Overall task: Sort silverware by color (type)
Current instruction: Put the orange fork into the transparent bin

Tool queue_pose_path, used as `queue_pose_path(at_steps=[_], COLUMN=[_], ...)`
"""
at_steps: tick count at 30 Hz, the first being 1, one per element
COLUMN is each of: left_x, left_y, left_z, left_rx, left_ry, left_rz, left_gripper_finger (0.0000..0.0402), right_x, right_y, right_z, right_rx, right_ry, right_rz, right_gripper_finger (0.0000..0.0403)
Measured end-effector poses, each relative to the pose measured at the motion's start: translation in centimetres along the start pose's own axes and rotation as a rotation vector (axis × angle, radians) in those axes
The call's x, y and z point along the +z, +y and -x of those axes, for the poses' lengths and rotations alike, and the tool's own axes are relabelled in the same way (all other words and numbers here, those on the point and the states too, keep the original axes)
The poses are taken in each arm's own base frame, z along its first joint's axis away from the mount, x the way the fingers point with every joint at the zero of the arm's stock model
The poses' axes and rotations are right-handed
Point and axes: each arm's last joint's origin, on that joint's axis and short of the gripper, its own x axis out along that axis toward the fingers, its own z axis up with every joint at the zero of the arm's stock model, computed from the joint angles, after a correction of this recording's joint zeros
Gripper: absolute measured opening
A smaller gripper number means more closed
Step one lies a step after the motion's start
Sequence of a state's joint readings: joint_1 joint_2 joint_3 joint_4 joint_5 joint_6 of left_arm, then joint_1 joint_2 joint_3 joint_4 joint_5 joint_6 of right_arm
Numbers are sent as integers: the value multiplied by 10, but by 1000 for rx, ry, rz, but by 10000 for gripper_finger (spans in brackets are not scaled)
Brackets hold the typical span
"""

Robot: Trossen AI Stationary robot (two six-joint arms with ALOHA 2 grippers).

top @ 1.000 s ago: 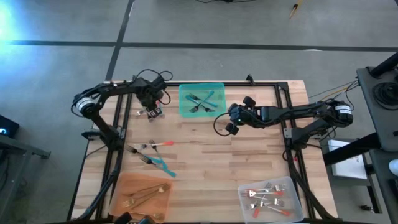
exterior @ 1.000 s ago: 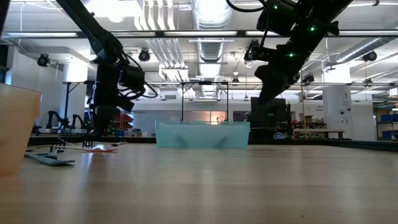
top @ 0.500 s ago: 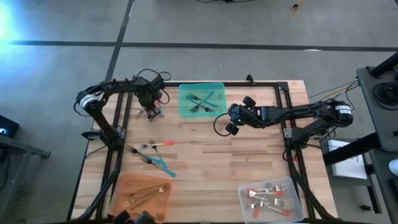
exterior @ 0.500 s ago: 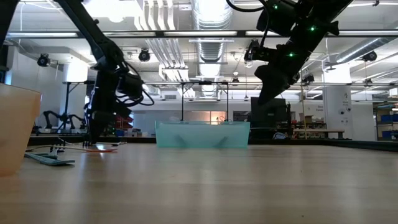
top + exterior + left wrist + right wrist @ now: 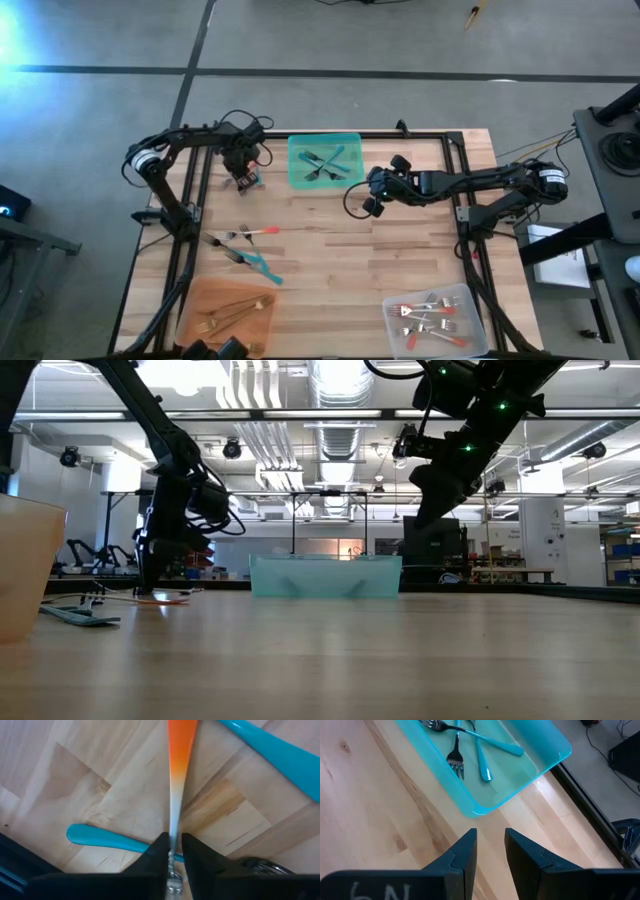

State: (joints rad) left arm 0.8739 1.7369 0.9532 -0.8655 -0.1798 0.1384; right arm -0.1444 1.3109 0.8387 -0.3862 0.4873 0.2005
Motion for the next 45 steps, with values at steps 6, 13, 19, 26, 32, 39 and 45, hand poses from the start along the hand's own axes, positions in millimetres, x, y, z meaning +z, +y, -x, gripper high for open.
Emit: queue_pose_path(at_steps=[6, 13, 19, 26, 32, 39, 45], left_x=[3, 2, -5, -5, 11, 25, 27], left_y=[1, 4, 8, 18, -1, -60, -94], left_z=[5, 18, 39, 74, 108, 143, 160], left_rx=[-8, -17, 42, 213, 81, -97, -216], left_ry=[9, 71, 213, 267, 66, -316, -631], left_rz=[14, 13, -8, 14, 0, -178, -263], left_gripper_finger=[6, 1, 1, 0, 0, 0, 0], right_x=[0, 0, 0, -1, -5, -4, 11], right_y=[0, 0, 0, 0, 1, 4, 13], right_z=[0, 0, 0, 0, 0, 14, 28], right_rx=[0, 0, 0, -1, -5, 27, 96], right_ry=[0, 1, 1, 5, 37, -5, -191], right_rz=[-1, -1, -1, 1, 4, -10, -43], right_gripper_finger=[91, 91, 91, 91, 91, 91, 91])
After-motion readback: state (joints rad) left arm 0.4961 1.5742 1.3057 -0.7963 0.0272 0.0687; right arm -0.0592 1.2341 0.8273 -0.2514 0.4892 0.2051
